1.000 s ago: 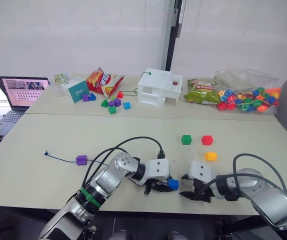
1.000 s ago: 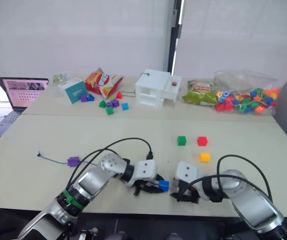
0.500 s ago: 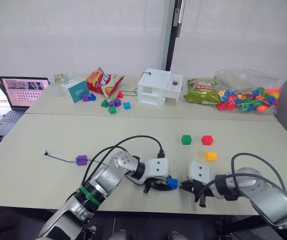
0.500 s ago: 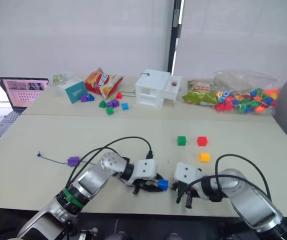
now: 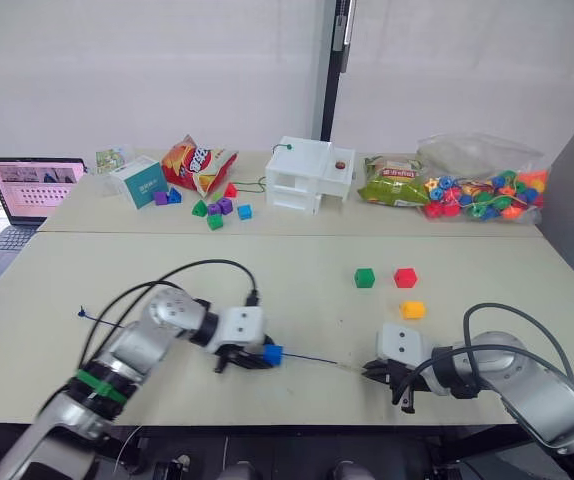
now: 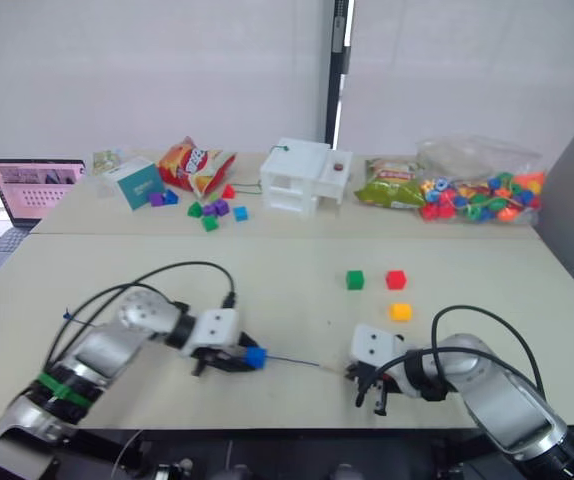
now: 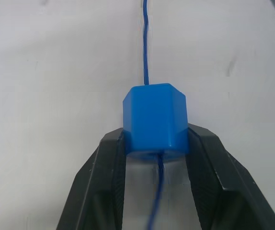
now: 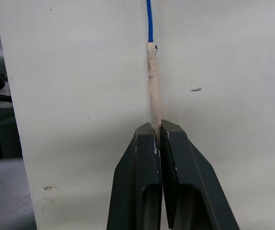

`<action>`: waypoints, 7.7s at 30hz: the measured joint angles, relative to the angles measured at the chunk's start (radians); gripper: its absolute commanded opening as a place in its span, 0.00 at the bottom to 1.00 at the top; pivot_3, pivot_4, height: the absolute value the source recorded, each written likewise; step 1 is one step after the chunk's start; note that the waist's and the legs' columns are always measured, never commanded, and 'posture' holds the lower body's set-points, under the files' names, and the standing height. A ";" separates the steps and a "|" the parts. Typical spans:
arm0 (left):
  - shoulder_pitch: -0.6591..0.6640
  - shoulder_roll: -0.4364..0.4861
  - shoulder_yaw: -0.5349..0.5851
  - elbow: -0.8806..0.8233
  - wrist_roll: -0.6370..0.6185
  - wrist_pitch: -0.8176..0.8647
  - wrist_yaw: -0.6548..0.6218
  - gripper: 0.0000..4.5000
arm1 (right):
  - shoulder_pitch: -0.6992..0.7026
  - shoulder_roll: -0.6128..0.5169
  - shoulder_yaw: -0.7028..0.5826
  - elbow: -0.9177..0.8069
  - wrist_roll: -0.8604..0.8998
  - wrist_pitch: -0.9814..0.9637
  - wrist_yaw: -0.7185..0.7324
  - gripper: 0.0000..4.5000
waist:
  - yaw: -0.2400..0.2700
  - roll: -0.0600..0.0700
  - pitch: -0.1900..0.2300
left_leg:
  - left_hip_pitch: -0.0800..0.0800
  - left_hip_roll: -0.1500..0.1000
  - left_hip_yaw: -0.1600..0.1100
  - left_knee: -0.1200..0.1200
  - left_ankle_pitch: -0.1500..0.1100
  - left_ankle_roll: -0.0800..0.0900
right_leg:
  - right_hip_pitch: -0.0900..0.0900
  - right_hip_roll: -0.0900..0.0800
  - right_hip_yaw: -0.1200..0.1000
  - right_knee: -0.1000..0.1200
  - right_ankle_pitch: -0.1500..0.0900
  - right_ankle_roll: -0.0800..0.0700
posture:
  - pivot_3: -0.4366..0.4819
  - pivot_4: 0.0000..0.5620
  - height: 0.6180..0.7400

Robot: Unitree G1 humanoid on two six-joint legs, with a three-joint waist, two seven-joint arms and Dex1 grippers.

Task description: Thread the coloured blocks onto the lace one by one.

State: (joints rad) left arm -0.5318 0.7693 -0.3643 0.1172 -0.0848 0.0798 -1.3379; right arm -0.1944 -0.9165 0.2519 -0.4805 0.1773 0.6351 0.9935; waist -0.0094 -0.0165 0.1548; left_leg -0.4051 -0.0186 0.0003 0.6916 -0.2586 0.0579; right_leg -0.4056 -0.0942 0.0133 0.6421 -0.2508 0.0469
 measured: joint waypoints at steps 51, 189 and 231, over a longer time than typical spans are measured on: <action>0.013 -0.354 -0.087 -0.063 0.000 0.130 0.182 0.82 | -0.102 0.060 0.088 0.028 -0.028 0.016 0.023 0.00 | 0.021 -0.002 0.001 | -0.001 -0.001 0.002 -0.003 0.001 -0.002 | -0.003 -0.001 0.000 0.003 -0.001 -0.002 | 0.48 0.27 1.00; 0.027 -0.202 -0.051 -0.406 -0.112 0.601 0.293 0.00 | -0.251 0.141 0.071 0.545 -0.008 -0.495 0.293 0.29 | 0.020 0.002 0.002 | 0.001 -0.002 0.002 -0.006 0.002 -0.003 | -0.001 -0.002 0.001 0.000 0.000 0.000 | 0.48 0.27 1.00; -0.088 -0.284 -0.177 -0.330 -0.066 0.616 0.298 0.00 | -0.192 0.146 0.061 0.360 -0.051 -0.326 0.236 0.29 | 0.021 0.002 0.002 | 0.001 -0.002 0.001 -0.005 0.002 -0.003 | -0.001 -0.001 0.001 0.000 0.000 0.000 | 0.48 0.27 1.00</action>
State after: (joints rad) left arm -0.6202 0.4849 -0.5414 -0.2130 -0.1508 0.6955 -1.0401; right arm -0.3861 -0.7705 0.3127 -0.1208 0.1260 0.3087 1.2293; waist 0.0115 -0.0149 0.1572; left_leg -0.4044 -0.0210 0.0017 0.6862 -0.2568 0.0552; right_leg -0.4065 -0.0953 0.0140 0.6423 -0.2512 0.0466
